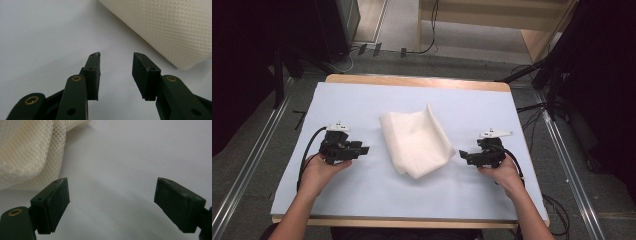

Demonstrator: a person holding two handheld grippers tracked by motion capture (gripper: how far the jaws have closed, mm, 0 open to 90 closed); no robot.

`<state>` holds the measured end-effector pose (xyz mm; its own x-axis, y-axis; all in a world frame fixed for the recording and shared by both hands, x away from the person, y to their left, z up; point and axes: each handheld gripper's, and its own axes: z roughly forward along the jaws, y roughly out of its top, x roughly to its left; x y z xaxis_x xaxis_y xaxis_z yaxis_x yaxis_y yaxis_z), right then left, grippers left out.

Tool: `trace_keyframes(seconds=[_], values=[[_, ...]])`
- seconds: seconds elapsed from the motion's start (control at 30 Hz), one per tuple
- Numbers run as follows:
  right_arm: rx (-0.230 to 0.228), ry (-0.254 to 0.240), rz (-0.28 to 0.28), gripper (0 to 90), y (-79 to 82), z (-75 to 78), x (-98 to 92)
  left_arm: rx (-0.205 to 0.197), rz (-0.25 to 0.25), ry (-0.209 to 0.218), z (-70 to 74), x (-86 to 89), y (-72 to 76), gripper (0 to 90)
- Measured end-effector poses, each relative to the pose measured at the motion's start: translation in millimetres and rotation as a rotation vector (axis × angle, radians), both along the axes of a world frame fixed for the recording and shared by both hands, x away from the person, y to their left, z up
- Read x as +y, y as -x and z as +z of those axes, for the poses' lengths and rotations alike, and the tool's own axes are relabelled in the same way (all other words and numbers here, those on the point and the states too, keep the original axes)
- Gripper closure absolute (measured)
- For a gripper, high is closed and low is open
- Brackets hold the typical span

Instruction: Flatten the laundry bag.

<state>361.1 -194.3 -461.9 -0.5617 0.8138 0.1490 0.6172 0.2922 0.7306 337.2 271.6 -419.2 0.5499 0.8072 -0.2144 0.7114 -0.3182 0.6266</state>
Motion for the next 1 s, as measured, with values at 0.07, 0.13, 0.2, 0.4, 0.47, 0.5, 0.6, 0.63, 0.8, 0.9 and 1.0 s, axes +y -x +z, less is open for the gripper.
trace_keyframes(seconds=[0.07, 0.13, 0.2, 0.4, 0.47, 0.5, 0.6, 0.63, 0.8, 0.9, 1.0], values=[[-0.003, -0.008, 0.005, 13.5, 1.0, 2.0, 0.1, 0.025, -0.003, 0.006, 0.7, -0.3, -1.0, 59.2], [0.0, -0.017, 0.007, 13.5, 2.4, 3.7, 0.5, 0.059, 0.01, 0.012, 1.3, -0.5, -3.7, 51.9], [0.004, -0.019, 0.015, 13.5, 3.3, 4.3, 0.4, 0.061, 0.012, 0.021, 1.6, -0.8, -4.1, 50.6], [-0.018, -0.016, 0.03, 23.0, 9.0, 7.3, -1.5, 0.042, 0.005, 0.042, 4.7, -3.5, -5.3, 48.1], [-0.028, -0.02, 0.025, 24.8, 10.8, 8.9, -2.4, 0.039, 0.008, 0.067, 6.8, -4.4, -7.1, 46.9], [-0.028, -0.02, 0.025, 24.8, 10.8, 8.9, -2.4, 0.039, 0.008, 0.067, 6.8, -4.4, -7.1, 46.5], [-0.045, -0.021, 0.031, 30.0, 13.4, 11.4, -4.2, 0.052, 0.008, 0.062, 6.1, -5.0, -9.2, 46.4], [-0.048, -0.022, 0.036, 32.7, 14.4, 12.1, -5.0, 0.053, 0.011, 0.061, 5.8, -5.1, -9.5, 46.4], [-0.035, -0.047, 0.037, 41.2, 18.4, 16.5, -8.4, 0.047, -0.007, 0.047, 6.7, -3.1, -9.3, 46.6], [-0.042, -0.042, 0.042, 46.4, 22.4, 18.8, -9.0, 0.041, -0.01, 0.048, 8.5, -1.2, -10.3, 47.2], [-0.024, -0.046, 0.043, 50.1, 25.0, 19.5, -7.9, 0.046, -0.015, 0.049, 9.2, -1.4, -11.4, 48.7]])
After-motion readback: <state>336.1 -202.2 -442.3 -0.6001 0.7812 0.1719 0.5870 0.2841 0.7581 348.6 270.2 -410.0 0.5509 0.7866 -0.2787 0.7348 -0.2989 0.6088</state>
